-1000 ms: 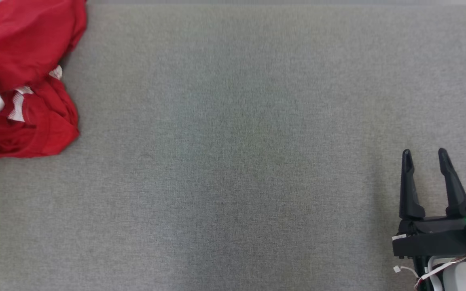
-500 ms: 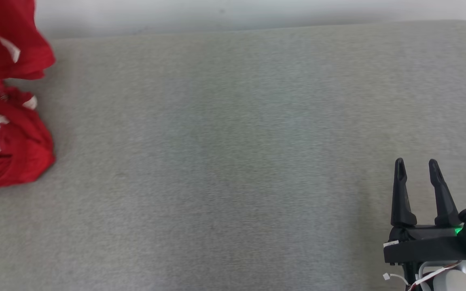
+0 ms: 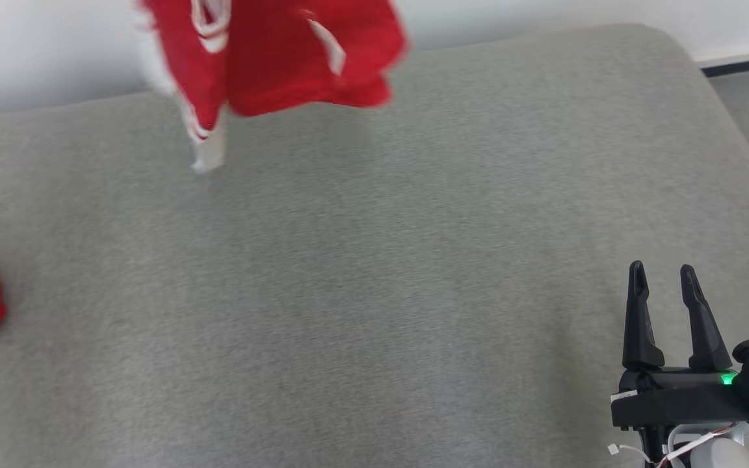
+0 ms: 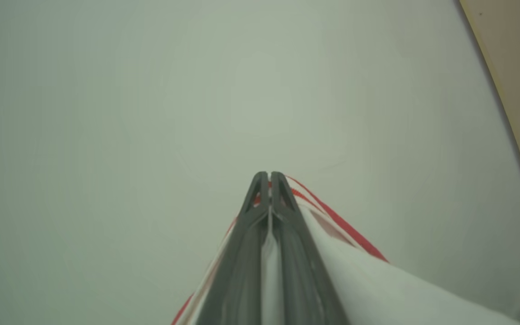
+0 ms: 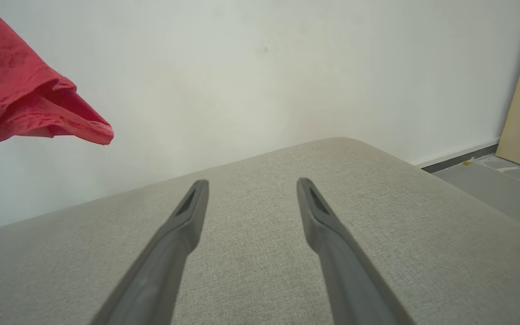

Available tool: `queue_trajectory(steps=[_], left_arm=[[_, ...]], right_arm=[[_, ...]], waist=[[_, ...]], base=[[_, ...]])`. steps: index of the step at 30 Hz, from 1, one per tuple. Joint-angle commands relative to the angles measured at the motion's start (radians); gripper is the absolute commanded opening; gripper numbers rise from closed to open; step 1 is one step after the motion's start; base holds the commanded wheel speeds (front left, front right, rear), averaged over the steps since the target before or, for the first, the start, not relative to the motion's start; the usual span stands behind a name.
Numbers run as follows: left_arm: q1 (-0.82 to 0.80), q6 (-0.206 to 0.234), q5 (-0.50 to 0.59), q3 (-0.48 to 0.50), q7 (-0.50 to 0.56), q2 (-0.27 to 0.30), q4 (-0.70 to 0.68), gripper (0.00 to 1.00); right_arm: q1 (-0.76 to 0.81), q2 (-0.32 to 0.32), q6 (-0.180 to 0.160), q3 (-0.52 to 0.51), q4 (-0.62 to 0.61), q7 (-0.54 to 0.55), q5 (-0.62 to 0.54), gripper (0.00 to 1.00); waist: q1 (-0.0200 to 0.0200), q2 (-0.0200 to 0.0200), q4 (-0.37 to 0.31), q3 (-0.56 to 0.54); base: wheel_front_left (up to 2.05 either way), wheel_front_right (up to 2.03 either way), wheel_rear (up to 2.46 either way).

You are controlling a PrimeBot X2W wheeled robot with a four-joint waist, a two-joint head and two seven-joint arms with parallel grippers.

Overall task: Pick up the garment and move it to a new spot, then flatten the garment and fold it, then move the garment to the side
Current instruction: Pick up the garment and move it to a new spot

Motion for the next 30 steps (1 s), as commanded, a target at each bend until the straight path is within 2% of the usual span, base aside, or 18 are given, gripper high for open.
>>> queue_trajectory(steps=[1, 6, 9, 21, 26, 30], left_arm=[[0.028, 0.002, -0.007, -0.006, -0.003, -0.013, -0.011, 0.0], [0.137, 0.019, -0.039, -0.028, -0.027, -0.062, -0.035, 0.0], [0.243, 0.044, -0.05, -0.043, -0.047, -0.084, -0.047, 0.0], [0.75, 0.121, -0.107, -0.12, -0.12, -0.134, -0.031, 0.0], [0.892, 0.123, -0.112, -0.146, -0.145, -0.164, 0.019, 0.0], [0.926, 0.123, -0.108, -0.15, -0.154, -0.186, 0.036, 0.0]], right_arm=[[0.009, 0.001, -0.002, 0.001, 0.002, -0.001, 0.008, 1.0], [0.009, 0.001, -0.002, 0.003, 0.003, -0.001, 0.013, 1.0], [0.012, 0.001, -0.002, 0.004, 0.001, -0.001, 0.013, 1.0], [-0.003, 0.001, -0.002, 0.028, 0.011, -0.001, 0.016, 1.0], [-0.008, 0.001, -0.002, 0.048, 0.019, -0.001, 0.009, 1.0], [-0.009, 0.001, -0.002, 0.057, 0.023, -0.001, -0.001, 1.0]], waist=[[0.0001, 0.0001, -0.042, -0.008], [0.0001, 0.0001, -0.08, -0.007], [0.0001, 0.0001, -0.091, -0.005], [0.0001, 0.0001, -0.085, 0.013], [0.0001, 0.0001, -0.069, 0.013], [0.0001, 0.0001, -0.052, 0.003]], base=[[0.0, 0.0, 0.0], [0.0, 0.0, 0.0], [0.0, 0.0, 0.0], [0.0, 0.0, 0.0], [0.0, 0.0, 0.0], [0.0, 0.0, 0.0]])
